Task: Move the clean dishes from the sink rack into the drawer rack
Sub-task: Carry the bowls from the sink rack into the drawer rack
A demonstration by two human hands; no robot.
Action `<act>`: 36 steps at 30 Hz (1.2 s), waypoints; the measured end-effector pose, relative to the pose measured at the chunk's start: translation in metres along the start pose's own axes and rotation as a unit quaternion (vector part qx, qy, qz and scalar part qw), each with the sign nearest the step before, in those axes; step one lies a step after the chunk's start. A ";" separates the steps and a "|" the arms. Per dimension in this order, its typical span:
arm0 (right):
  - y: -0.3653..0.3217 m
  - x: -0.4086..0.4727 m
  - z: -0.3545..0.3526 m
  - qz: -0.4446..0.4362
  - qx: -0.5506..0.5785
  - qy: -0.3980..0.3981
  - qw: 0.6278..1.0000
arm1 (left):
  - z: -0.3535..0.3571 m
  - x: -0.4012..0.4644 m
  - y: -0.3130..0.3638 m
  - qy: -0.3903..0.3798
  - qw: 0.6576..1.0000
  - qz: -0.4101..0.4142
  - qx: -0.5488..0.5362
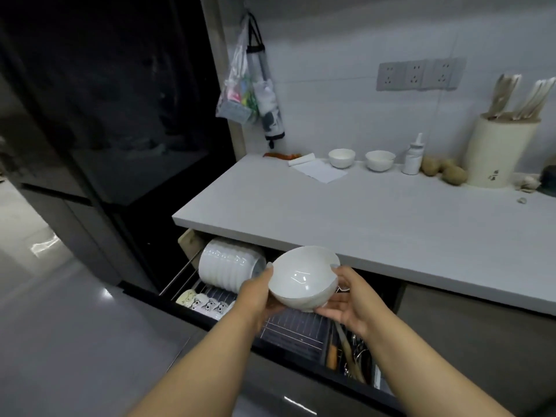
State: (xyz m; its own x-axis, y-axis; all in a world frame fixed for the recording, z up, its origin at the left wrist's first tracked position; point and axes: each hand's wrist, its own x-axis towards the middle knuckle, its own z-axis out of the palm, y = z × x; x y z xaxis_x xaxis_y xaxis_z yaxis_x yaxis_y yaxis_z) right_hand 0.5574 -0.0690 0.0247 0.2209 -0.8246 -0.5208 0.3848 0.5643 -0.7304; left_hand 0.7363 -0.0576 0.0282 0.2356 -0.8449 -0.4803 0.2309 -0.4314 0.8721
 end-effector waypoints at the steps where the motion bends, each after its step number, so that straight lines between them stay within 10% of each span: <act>1: 0.004 0.005 0.007 0.002 -0.006 0.004 1.000 | -0.010 0.003 0.000 0.012 1.000 0.000 0.001; 16: 0.063 0.111 0.075 0.040 -0.123 0.088 0.988 | -0.133 0.053 -0.008 0.139 0.968 0.039 0.205; 36: 0.164 0.248 0.077 0.138 -0.329 0.175 0.918 | -0.175 0.178 -0.063 0.111 0.714 0.094 0.685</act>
State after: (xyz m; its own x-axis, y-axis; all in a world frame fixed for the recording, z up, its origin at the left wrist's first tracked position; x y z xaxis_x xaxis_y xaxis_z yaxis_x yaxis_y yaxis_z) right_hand 0.7444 -0.1844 -0.1901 -0.1175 -0.6486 -0.7520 -0.2924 0.7463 -0.5980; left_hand 0.9289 -0.1259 -0.1288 0.3194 -0.9234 -0.2129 -0.9289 -0.3495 0.1225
